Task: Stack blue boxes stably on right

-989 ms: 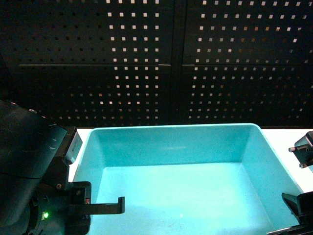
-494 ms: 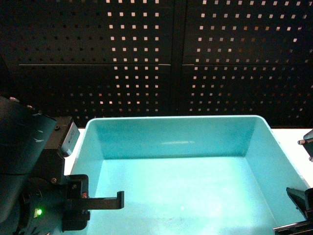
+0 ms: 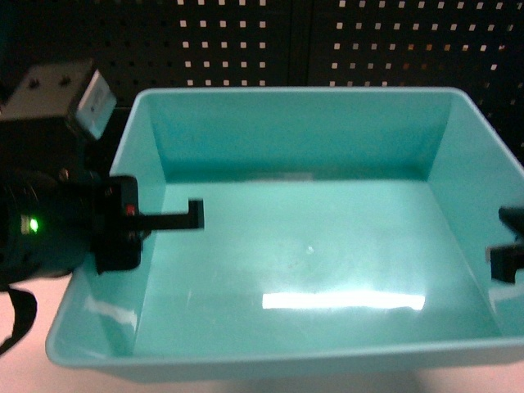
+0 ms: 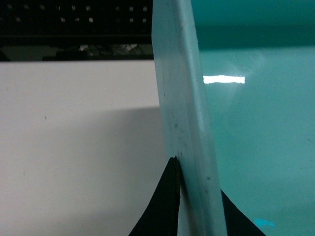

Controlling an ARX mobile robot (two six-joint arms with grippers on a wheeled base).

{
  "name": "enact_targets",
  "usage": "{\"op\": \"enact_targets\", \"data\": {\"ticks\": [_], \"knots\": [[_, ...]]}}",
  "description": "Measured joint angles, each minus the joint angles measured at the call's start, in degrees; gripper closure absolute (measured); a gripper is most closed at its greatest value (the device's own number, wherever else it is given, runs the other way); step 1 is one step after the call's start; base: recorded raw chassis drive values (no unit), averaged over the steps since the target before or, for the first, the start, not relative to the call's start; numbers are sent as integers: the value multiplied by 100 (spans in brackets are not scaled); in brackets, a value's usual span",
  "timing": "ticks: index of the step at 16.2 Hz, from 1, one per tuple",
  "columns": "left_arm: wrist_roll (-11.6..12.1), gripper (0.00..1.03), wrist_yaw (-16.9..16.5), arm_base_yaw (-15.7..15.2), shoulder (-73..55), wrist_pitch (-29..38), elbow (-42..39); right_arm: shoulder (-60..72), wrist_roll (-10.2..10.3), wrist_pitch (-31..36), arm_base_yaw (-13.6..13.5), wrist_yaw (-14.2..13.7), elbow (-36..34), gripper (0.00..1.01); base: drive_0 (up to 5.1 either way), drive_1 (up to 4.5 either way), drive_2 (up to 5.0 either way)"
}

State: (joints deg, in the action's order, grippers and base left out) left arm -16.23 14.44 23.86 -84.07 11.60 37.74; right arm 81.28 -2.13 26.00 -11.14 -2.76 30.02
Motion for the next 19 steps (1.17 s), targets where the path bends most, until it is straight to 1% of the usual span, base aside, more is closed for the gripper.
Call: {"op": "enact_targets", "data": {"ticks": [1,2,5,8,10,11,12,14,19], "knots": [[136,98,13,-9,310,-92,326,-326,-4,-249,94,76,435,99,0,0,0],[380,98,59,-52,551,107,557,-595,-9,-332,103,72,796,99,0,0,0],[404,98,28,-77,562,256,426,-678,-24,-341,127,98,776,99,0,0,0],[391,98,26,-77,562,319,391,-752,-28,-326,184,227,750,99,0,0,0],[380,98,11,-77,562,354,385,-758,-37,-278,219,254,739,99,0,0,0],[413,98,4,-70,562,455,378,-758,-42,-199,223,249,713,99,0,0,0],[518,98,13,-79,562,669,339,-758,-33,-129,223,223,699,99,0,0,0],[614,98,37,-83,625,774,317,-796,-33,-44,223,210,699,99,0,0,0],[629,98,37,-83,649,767,317,-817,-28,-63,223,210,699,99,0,0,0]]}}
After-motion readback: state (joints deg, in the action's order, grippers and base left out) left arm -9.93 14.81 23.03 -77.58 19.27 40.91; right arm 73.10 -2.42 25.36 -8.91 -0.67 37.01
